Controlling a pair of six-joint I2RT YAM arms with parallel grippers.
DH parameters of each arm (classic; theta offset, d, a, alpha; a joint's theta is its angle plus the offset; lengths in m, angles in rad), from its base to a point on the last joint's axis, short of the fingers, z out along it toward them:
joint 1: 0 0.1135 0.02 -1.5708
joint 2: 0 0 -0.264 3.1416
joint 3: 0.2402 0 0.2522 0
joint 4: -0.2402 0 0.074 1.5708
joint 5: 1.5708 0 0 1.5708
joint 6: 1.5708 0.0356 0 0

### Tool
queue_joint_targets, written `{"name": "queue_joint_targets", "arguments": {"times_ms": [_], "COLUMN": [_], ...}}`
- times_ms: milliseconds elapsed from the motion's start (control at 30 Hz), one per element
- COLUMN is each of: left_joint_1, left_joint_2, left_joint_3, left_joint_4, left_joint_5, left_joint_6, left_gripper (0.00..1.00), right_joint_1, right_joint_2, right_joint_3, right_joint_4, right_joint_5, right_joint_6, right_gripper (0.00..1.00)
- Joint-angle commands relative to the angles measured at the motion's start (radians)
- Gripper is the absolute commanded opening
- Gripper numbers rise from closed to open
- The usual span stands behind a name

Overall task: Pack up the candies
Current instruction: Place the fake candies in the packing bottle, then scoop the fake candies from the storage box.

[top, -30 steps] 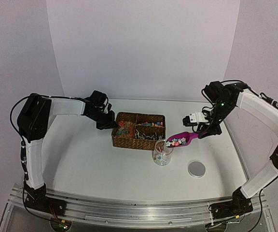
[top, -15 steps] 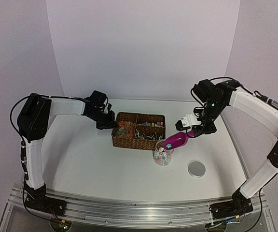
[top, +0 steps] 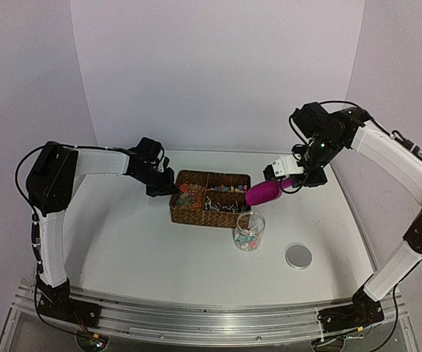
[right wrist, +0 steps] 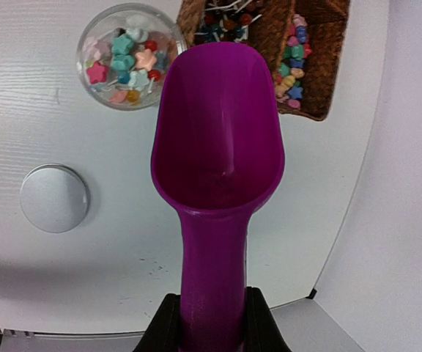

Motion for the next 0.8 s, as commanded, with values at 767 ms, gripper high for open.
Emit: {"name": "queue_joint_targets", "arguments": {"times_ms": [767], "left_joint_1": [-0.008], "left_joint_2": [-0.011], "left_joint_3": [0.002], "left_joint_4": [-0.108], "left_joint_5": [0.002], "left_joint_6": [-0.016], "left_gripper": [0.0], "right_joint_1": [0.272], "right_joint_2": [0.782], "right_joint_3": [0.669], "right_joint_4": [0.466], "right_joint_5": [0.539], "right_joint_6": [-0.173], "right_gripper": [0.0]}}
